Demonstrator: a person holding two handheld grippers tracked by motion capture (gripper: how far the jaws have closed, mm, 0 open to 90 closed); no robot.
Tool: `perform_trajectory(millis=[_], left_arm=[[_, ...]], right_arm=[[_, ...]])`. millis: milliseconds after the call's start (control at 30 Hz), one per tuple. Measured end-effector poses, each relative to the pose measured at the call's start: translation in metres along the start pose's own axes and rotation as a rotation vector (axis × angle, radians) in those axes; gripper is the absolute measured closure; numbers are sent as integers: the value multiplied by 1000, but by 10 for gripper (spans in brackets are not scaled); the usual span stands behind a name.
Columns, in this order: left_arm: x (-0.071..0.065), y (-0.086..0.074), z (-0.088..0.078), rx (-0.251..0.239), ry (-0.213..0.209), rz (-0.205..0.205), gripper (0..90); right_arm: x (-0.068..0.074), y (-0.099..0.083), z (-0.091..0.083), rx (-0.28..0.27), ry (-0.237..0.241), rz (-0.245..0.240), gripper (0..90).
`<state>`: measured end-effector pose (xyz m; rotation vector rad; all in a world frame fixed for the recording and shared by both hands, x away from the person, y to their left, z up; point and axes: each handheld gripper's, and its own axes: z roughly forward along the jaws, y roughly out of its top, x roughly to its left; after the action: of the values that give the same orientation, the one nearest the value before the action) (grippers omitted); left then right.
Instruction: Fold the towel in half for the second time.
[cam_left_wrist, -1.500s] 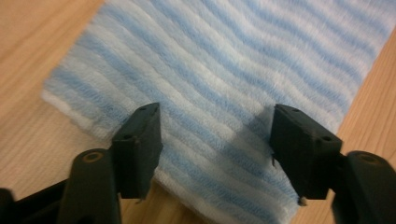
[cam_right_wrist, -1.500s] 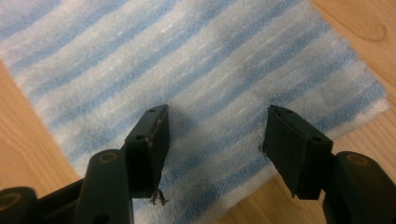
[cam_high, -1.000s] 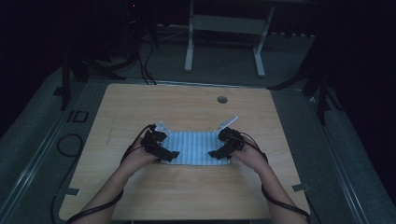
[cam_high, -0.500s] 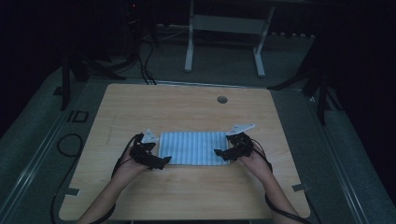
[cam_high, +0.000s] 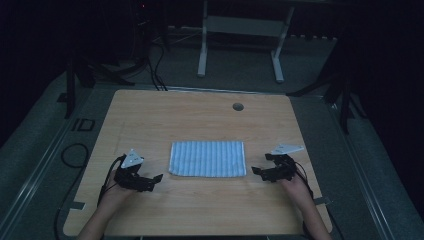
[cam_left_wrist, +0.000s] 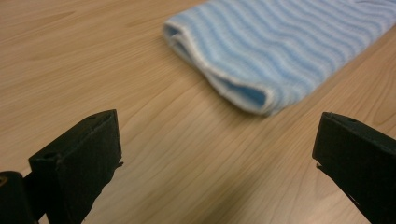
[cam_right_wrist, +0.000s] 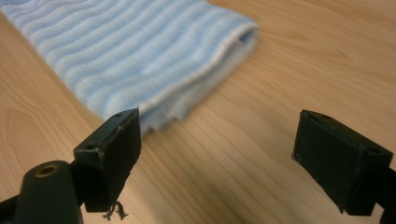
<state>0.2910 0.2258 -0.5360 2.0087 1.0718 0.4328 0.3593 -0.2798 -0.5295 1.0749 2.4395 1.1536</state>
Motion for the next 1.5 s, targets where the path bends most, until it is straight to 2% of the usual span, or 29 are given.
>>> perform_trajectory(millis=[233,267,300,400,433,533,600,667,733,833,867,900,933,1000,1067,1200,1367,1500], left_arm=[[7,-16,-7,9,24,-38,14],[9,-23,-10,2,38,-51,14],[10,-25,-12,-6,47,-57,14],[12,-32,-18,-40,69,-88,14],[13,-35,-20,-47,75,-101,14],[15,-39,-26,-56,82,-123,14],[16,-42,-29,-64,92,-132,14],[16,-45,-31,-76,85,-159,14],[16,-47,-34,-85,98,-156,14],[16,-49,-35,-84,119,-148,14],[18,-51,-37,-95,139,-160,14],[19,-52,-38,-102,142,-163,14],[20,-53,-39,-111,146,-167,14],[21,-53,-39,-124,148,-174,15],[21,-53,-39,-123,143,-177,14],[20,-55,-38,-119,151,-173,15],[21,-55,-42,-157,160,-186,14],[22,-57,-42,-161,162,-200,15]], right_arm=[[-14,-25,-19,-31,-59,51,140],[-15,-28,-22,-38,-69,59,139],[-20,-38,-28,-63,-117,76,138],[-24,-49,-35,-94,-176,112,137],[-25,-52,-37,-107,-182,130,136],[-25,-58,-45,-131,-237,148,136],[-24,-61,-50,-144,-261,159,136],[-23,-64,-53,-153,-280,175,136],[-21,-68,-55,-140,-320,195,137],[-19,-72,-56,-150,-341,212,137],[-18,-74,-56,-149,-350,216,136],[-18,-76,-57,-142,-378,216,133],[-19,-77,-57,-157,-391,221,134],[-21,-78,-59,-167,-393,233,133],[-22,-80,-59,-174,-405,226,135],[-25,-82,-61,-201,-386,236,136],[-28,-83,-66,-241,-382,252,136],[-30,-84,-66,-226,-381,261,137]])
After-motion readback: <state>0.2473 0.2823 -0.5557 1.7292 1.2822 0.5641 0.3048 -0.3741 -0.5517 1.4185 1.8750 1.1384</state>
